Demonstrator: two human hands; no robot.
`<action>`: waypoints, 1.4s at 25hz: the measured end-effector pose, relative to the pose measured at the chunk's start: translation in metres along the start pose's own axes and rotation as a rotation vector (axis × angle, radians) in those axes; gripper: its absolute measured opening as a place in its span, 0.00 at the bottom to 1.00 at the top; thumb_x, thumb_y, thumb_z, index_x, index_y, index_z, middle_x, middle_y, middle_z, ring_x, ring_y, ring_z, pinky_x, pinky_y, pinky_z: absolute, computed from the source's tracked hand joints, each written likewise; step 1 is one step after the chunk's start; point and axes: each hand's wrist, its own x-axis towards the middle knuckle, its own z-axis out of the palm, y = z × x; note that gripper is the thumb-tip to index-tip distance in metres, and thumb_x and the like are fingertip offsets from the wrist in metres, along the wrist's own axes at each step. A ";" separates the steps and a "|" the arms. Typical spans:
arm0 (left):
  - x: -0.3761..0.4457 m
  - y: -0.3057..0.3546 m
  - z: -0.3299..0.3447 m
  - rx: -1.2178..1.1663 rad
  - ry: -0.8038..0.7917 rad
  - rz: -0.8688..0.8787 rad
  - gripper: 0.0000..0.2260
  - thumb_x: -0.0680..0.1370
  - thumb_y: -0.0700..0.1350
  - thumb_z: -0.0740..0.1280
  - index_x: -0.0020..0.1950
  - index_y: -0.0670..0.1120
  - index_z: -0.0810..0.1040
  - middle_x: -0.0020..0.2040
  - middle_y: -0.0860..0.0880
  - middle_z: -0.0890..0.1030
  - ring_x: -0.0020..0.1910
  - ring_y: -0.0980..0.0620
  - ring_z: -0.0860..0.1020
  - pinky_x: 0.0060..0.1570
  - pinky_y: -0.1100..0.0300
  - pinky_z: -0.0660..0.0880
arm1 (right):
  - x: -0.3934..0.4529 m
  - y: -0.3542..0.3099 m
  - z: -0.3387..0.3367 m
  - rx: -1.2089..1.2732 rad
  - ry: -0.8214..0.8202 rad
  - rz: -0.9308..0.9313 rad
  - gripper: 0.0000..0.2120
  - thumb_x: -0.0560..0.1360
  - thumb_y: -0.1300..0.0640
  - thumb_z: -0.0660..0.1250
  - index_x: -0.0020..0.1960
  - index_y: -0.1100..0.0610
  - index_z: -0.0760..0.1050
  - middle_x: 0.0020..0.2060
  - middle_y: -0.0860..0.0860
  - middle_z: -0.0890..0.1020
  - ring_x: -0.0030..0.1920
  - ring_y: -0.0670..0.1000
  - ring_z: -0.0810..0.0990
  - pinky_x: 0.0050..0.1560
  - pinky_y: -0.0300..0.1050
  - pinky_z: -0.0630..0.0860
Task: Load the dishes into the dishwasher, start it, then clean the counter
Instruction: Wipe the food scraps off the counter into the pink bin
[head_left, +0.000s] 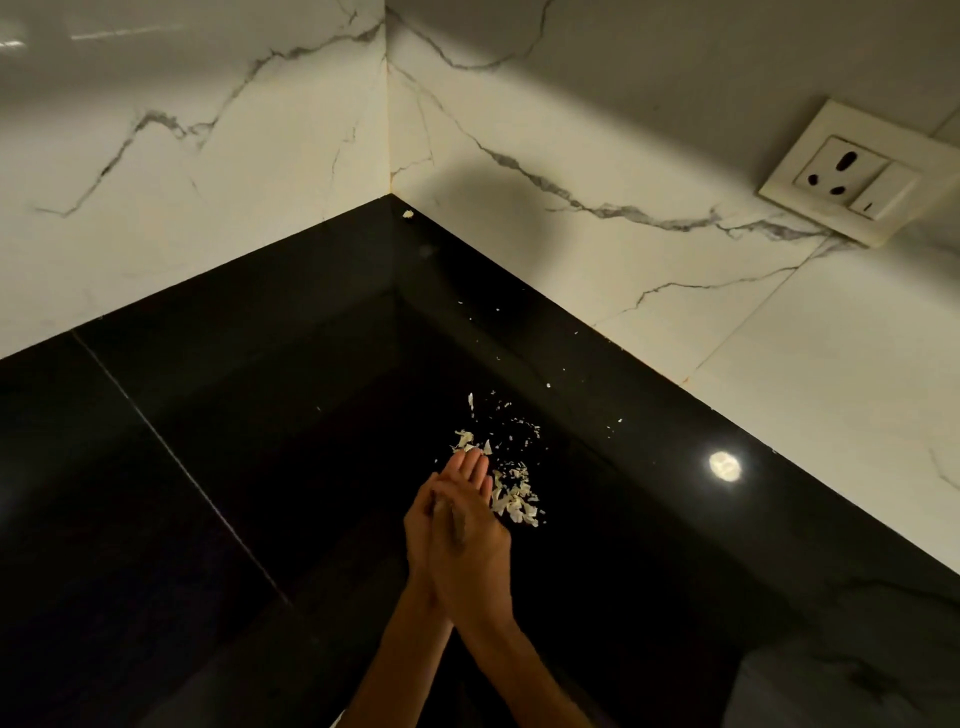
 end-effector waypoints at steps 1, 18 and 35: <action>-0.001 0.002 0.001 0.006 0.004 0.027 0.20 0.83 0.46 0.45 0.65 0.47 0.74 0.65 0.48 0.78 0.63 0.53 0.77 0.62 0.58 0.70 | -0.004 -0.001 -0.002 -0.008 -0.054 -0.049 0.17 0.80 0.43 0.58 0.64 0.49 0.75 0.65 0.46 0.76 0.67 0.36 0.70 0.70 0.44 0.69; -0.022 0.034 -0.003 -0.194 0.142 0.151 0.17 0.83 0.46 0.52 0.64 0.39 0.74 0.61 0.40 0.80 0.59 0.45 0.80 0.60 0.52 0.73 | 0.104 0.075 -0.033 -0.855 -0.239 -0.100 0.45 0.72 0.24 0.42 0.78 0.50 0.33 0.77 0.52 0.35 0.77 0.52 0.32 0.74 0.55 0.31; -0.017 0.029 0.001 -0.148 0.154 0.173 0.18 0.84 0.46 0.52 0.64 0.39 0.74 0.60 0.40 0.80 0.60 0.45 0.79 0.61 0.51 0.73 | 0.075 0.080 -0.073 -0.626 -0.267 -0.221 0.19 0.76 0.47 0.68 0.67 0.47 0.75 0.69 0.44 0.72 0.69 0.47 0.65 0.68 0.41 0.67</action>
